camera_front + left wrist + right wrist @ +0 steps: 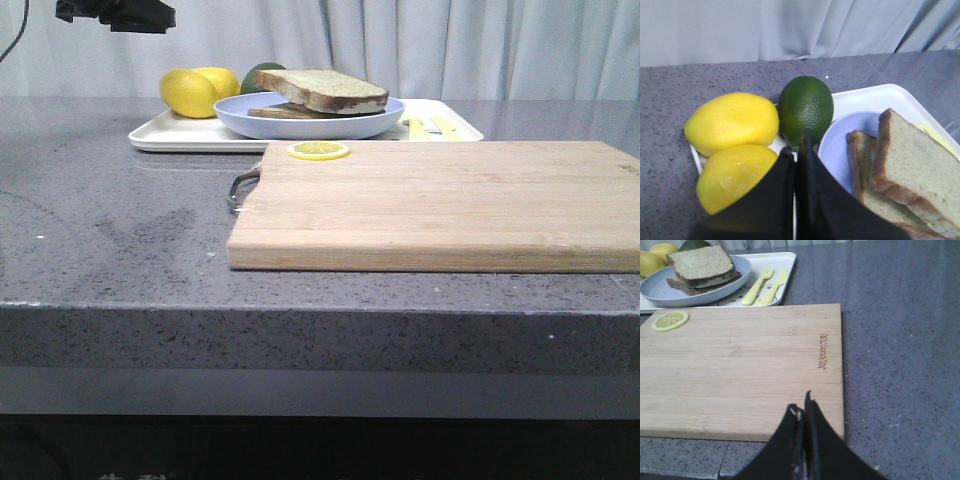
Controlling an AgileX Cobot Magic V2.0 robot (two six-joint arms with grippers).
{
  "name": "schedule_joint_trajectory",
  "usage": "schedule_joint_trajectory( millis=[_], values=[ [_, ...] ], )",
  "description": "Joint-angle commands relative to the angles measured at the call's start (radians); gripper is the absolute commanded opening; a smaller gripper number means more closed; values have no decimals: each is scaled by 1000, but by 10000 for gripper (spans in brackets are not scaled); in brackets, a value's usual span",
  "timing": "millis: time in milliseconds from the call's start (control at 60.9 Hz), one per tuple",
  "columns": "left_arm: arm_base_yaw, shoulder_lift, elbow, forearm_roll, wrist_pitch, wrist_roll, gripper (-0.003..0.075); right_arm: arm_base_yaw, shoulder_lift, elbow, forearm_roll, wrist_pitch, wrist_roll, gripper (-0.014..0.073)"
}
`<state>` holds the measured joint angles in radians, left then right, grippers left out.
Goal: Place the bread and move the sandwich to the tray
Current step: 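Open the left gripper and raise it away from the plate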
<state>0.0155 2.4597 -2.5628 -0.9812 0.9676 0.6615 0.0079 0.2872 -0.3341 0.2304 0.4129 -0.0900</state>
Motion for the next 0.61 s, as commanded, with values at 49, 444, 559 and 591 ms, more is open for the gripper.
schedule_joint_trajectory(
  millis=[49,444,559,591],
  values=[
    [1,-83,-34,-150,-6,-47,-20,-5,7,-27,9,-83,-5,-59],
    [1,-91,-83,-151,54,-271,-20,-5,7,-27,9,-83,-5,-59],
    [-1,-91,-173,-4,106,-396,-20,-5,7,-27,9,-82,-5,-59],
    [-6,-91,-202,34,129,-420,-20,-5,7,-27,9,-82,-5,-59]
  ],
)
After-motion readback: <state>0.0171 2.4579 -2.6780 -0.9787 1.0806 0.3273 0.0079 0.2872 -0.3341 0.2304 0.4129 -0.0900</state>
